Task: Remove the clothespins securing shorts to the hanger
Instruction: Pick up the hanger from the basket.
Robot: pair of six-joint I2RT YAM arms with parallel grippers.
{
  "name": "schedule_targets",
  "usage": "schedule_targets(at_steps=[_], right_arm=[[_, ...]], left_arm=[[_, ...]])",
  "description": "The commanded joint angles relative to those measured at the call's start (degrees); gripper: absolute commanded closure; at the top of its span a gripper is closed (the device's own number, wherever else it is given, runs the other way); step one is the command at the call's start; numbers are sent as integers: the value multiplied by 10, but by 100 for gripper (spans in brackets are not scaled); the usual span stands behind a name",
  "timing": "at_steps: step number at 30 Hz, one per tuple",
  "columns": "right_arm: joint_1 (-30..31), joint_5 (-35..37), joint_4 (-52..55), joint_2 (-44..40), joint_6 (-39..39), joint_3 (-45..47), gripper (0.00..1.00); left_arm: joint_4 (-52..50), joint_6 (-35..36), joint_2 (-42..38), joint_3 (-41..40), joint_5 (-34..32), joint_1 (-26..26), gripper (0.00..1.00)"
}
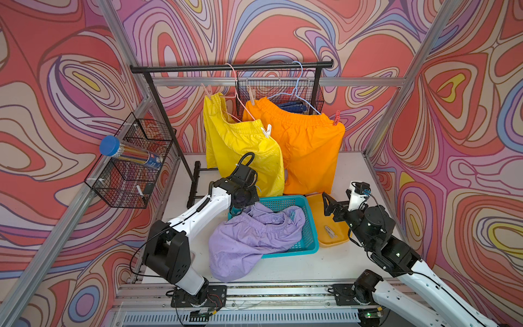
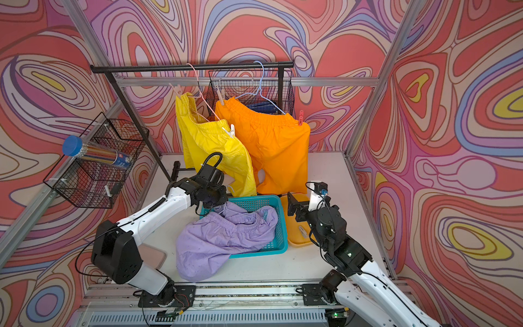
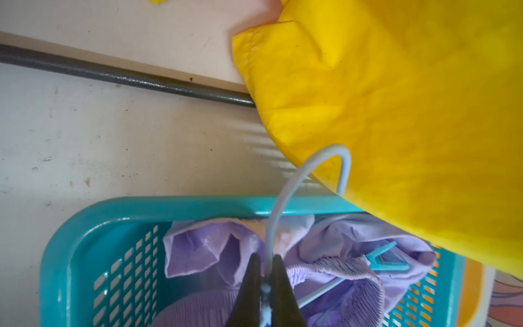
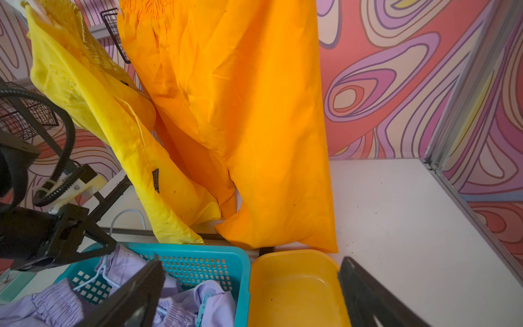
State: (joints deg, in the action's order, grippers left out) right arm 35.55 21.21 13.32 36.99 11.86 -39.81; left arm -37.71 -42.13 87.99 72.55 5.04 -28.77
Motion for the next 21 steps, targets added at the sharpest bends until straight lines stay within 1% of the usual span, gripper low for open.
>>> schedule_targets(at_steps=[1, 4, 9, 12, 15, 18, 20, 21], right_arm=[[-2, -41, 1, 20, -8, -15, 2], [-2, -69, 0, 37, -7, -24, 2], [-2, -99, 4, 65, 10, -42, 2], [-2, -101, 16, 87, 34, -58, 2], [-2, -118, 24, 104, 59, -73, 2], [-2, -149, 23, 115, 74, -81, 2], [-2, -162, 23, 121, 85, -86, 2], [-2, -166, 26, 125, 93, -90, 2]], left_arm=[[27, 29, -47, -12, 64, 4, 100], [30, 48, -85, -21, 71, 3, 100], [44, 80, -154, -55, 31, 3, 100], [89, 118, -194, -91, 32, 1, 100], [123, 149, -234, -122, 15, -11, 100], [130, 190, -261, -132, -19, -32, 100], [130, 216, -277, -132, -62, -56, 100], [131, 230, -285, -133, -97, -73, 100]])
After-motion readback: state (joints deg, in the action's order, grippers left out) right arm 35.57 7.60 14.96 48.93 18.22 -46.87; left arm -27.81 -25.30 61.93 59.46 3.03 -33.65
